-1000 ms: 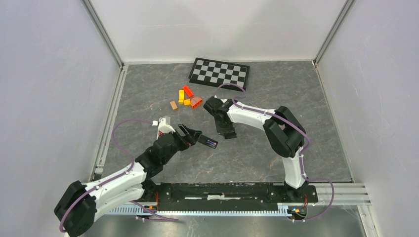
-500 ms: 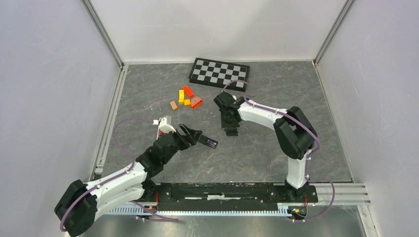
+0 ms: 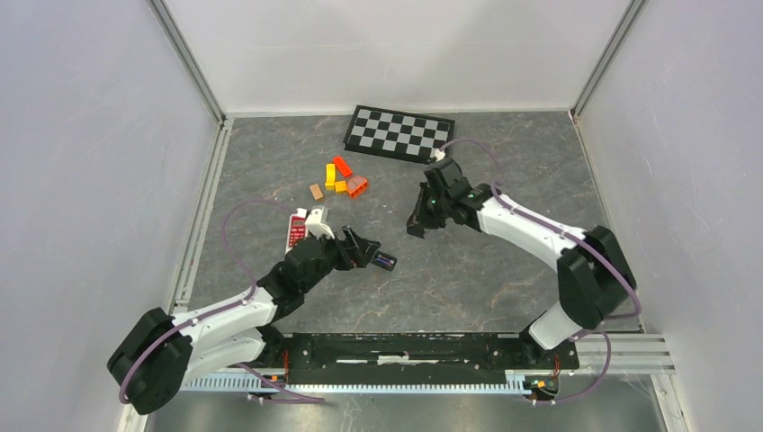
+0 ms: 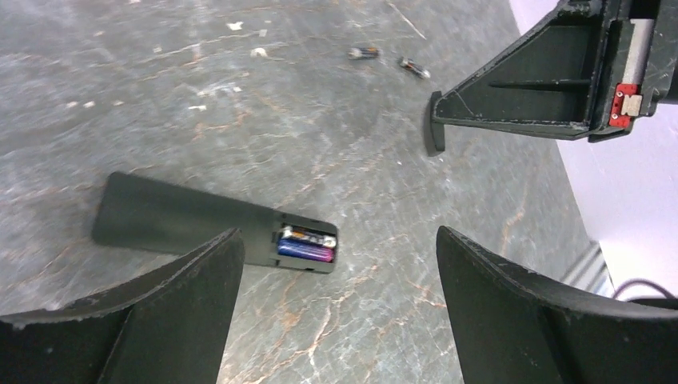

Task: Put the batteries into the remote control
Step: Pick up the battery cover at the center of the board, then adjust the battery cover.

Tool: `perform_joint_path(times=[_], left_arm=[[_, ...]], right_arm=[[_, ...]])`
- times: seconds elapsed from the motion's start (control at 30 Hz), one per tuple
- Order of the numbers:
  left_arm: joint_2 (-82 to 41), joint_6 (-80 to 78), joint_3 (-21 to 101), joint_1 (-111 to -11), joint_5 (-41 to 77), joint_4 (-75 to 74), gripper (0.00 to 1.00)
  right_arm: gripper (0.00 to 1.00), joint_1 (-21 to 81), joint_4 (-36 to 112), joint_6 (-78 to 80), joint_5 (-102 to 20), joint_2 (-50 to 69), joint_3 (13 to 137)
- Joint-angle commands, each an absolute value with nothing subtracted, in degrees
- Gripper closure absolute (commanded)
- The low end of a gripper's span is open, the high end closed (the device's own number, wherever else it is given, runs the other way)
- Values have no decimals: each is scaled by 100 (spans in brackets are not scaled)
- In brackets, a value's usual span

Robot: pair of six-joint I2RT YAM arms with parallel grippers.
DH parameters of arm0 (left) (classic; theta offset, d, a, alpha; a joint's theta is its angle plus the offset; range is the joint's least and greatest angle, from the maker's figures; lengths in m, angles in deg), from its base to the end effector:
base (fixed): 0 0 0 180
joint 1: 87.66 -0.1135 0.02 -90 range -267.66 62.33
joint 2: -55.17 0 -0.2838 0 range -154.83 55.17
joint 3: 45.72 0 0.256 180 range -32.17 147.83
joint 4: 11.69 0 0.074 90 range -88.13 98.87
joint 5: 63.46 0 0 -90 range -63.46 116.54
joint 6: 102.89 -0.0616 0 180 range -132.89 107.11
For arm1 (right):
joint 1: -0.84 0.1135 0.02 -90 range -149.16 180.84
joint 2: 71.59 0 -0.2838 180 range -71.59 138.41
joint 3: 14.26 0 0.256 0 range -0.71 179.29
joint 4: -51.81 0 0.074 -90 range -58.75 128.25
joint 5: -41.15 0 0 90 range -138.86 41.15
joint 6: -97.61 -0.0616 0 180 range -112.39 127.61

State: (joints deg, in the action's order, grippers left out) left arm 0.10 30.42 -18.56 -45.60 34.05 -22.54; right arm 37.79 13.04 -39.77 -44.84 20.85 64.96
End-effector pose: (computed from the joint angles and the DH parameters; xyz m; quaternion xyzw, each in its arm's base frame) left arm 0.1634 -0.1366 0.1867 -0.0477 0.8020 -0.3634 0.4717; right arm 0.2889 0.2227 0.2318 0.0745 0.9420 0.2430 0.2190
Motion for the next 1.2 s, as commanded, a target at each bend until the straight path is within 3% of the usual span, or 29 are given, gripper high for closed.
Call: perform_joint_path(times=[0.0, 0.13, 0.27, 0.47, 0.63, 0.8, 1.17], left_arm=[[-247, 2176, -1399, -4592, 2682, -3097, 6], [-246, 1905, -1035, -4591, 2136, -3114, 6], [-212, 2591, -135, -4617, 2048, -1924, 5], [-205, 4089, 536, -4962, 1468, -1297, 4], [-475, 6573, 88, -5851, 207, -2838, 4], [-995, 8565, 85, -5760, -205, -4656, 4], [-1457, 10873, 239, -5298, 128, -5327, 0]], right_arm=[[100, 3607, 2607, -4899, -3797, 1207, 5729], [100, 3518, 4174, -5309, -3255, 526, 5040], [100, 3507, 4717, -5152, -3171, -119, 4860], [100, 3424, 5319, -5017, -3133, -966, 4677], [100, 3406, 6229, -5196, -3032, -1465, 4503], [100, 3406, 7182, -5275, -2794, -1642, 4288], [100, 3441, 8211, -5301, -2463, -1358, 4080]])
